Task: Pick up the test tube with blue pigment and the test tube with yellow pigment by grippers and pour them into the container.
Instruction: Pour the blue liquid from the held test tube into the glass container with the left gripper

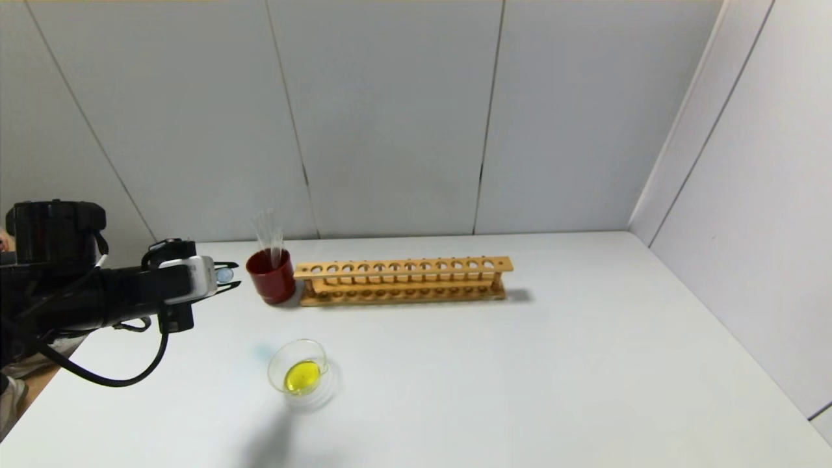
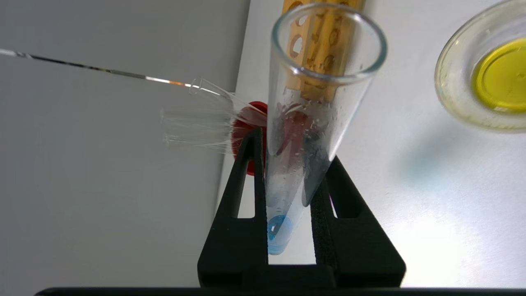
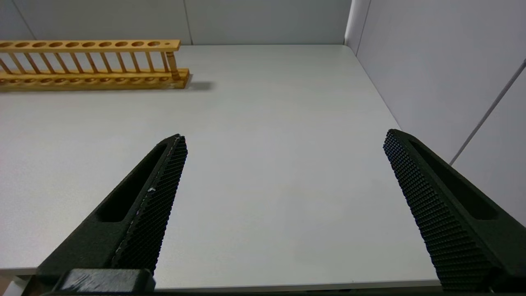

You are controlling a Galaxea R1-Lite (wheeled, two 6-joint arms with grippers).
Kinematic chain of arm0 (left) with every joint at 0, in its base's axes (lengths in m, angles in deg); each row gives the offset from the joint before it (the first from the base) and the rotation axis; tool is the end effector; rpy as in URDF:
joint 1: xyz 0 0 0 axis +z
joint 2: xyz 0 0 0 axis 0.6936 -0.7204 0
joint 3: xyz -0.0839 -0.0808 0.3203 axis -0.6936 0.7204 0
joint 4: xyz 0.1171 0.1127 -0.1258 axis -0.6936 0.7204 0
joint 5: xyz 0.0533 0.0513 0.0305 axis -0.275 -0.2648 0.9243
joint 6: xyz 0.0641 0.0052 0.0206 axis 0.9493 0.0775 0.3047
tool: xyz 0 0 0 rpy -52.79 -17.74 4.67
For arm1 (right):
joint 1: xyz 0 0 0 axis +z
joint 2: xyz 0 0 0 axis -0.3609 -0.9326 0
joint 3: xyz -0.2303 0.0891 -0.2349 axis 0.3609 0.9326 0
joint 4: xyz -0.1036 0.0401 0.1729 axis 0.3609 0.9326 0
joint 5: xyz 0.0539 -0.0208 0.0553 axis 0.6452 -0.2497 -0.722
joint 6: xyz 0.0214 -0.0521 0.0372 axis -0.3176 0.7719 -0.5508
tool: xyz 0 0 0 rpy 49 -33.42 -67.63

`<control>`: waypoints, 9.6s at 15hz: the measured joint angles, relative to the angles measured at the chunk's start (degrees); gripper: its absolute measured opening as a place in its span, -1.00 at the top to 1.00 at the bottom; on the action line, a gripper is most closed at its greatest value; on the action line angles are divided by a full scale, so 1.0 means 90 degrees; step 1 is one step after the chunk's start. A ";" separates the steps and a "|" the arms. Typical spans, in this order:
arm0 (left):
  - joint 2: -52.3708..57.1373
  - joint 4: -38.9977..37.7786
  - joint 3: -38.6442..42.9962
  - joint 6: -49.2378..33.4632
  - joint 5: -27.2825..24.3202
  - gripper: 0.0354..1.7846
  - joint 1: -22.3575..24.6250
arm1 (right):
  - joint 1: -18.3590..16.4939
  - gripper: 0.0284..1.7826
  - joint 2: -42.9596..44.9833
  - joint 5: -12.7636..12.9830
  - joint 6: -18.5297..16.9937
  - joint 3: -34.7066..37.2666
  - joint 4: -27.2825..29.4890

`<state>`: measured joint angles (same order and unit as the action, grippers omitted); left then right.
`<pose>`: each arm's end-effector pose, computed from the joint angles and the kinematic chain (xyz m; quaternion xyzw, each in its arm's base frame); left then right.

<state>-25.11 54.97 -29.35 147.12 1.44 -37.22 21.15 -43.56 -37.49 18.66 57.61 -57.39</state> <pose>0.3230 -0.0018 0.1621 0.5384 0.0179 -0.3320 0.7743 -0.0022 0.0003 0.0754 0.0020 0.0000 0.0021 1.0000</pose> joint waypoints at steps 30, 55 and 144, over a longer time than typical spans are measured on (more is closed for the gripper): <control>-0.1229 -0.0909 0.0459 0.2597 0.0619 0.65 -0.0410 | 0.0000 -0.96 0.0000 0.0003 -0.0003 0.0000 0.0000; -0.1334 -0.1338 0.0790 0.3270 0.1933 0.65 -0.1135 | 0.0000 -0.96 0.0000 0.0000 0.0000 0.0000 0.0000; -0.1593 -0.2503 0.0401 0.6346 0.3016 0.65 -0.1903 | 0.0000 -0.96 0.0000 0.0000 -0.0003 0.0000 0.0000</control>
<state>-39.45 32.44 -25.74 204.23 28.59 -54.35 21.15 -43.56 -37.49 18.64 57.61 -57.39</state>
